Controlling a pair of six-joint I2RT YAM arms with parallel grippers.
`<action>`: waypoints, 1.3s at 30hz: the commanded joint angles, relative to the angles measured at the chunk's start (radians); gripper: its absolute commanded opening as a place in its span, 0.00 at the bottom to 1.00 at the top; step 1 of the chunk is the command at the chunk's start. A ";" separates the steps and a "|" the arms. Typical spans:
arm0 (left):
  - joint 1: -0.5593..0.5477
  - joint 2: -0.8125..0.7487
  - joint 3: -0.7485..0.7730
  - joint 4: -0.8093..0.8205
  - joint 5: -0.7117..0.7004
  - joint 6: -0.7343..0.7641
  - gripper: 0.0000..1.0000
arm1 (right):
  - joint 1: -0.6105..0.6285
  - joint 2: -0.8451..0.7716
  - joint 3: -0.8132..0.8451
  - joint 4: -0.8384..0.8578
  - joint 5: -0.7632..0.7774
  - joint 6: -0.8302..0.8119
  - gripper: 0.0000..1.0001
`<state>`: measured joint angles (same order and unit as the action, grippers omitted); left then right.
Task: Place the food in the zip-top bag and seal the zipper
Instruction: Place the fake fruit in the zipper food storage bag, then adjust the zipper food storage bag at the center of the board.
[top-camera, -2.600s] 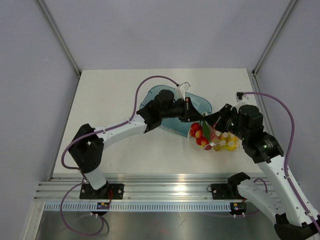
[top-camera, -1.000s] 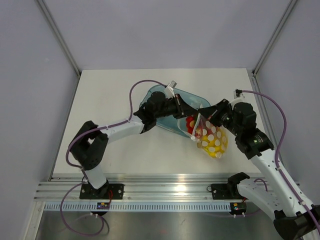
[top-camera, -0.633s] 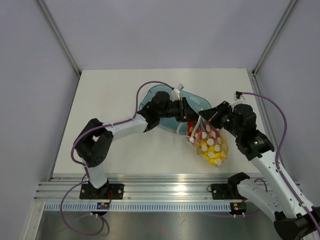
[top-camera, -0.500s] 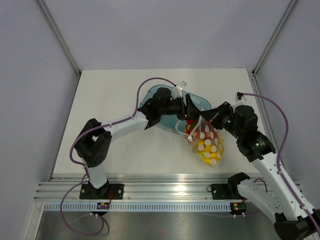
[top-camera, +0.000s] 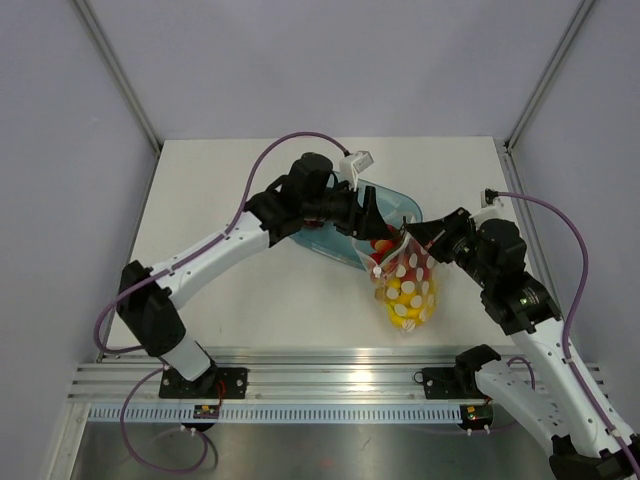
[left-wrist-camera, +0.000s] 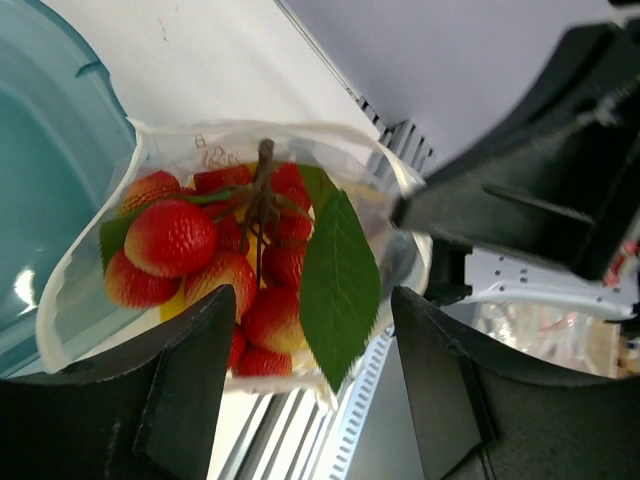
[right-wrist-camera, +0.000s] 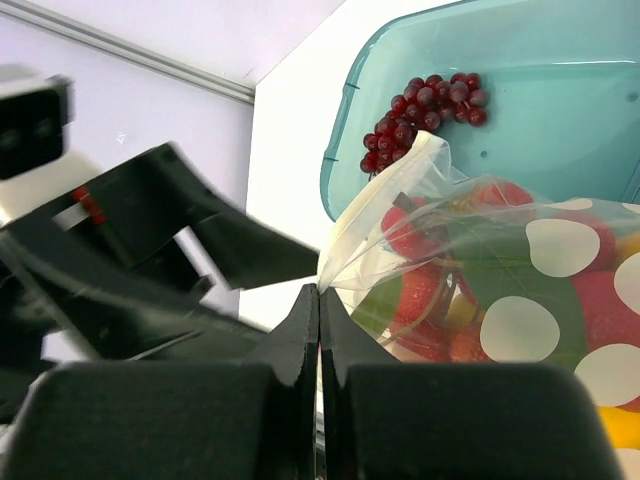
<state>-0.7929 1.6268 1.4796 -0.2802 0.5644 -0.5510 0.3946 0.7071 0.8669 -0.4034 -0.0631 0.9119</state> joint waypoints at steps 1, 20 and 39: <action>-0.003 -0.110 0.038 -0.148 -0.047 0.146 0.66 | 0.001 -0.003 0.040 0.066 0.029 -0.010 0.00; 0.100 0.077 -0.065 -0.159 -0.132 0.022 0.70 | 0.001 -0.021 0.069 0.034 0.032 -0.025 0.00; -0.060 -0.022 0.211 -0.189 -0.072 0.037 0.00 | 0.001 -0.060 0.188 -0.204 0.161 -0.174 0.00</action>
<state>-0.8120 1.7252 1.5780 -0.5083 0.4557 -0.5381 0.3946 0.6800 0.9676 -0.5755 0.0261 0.8150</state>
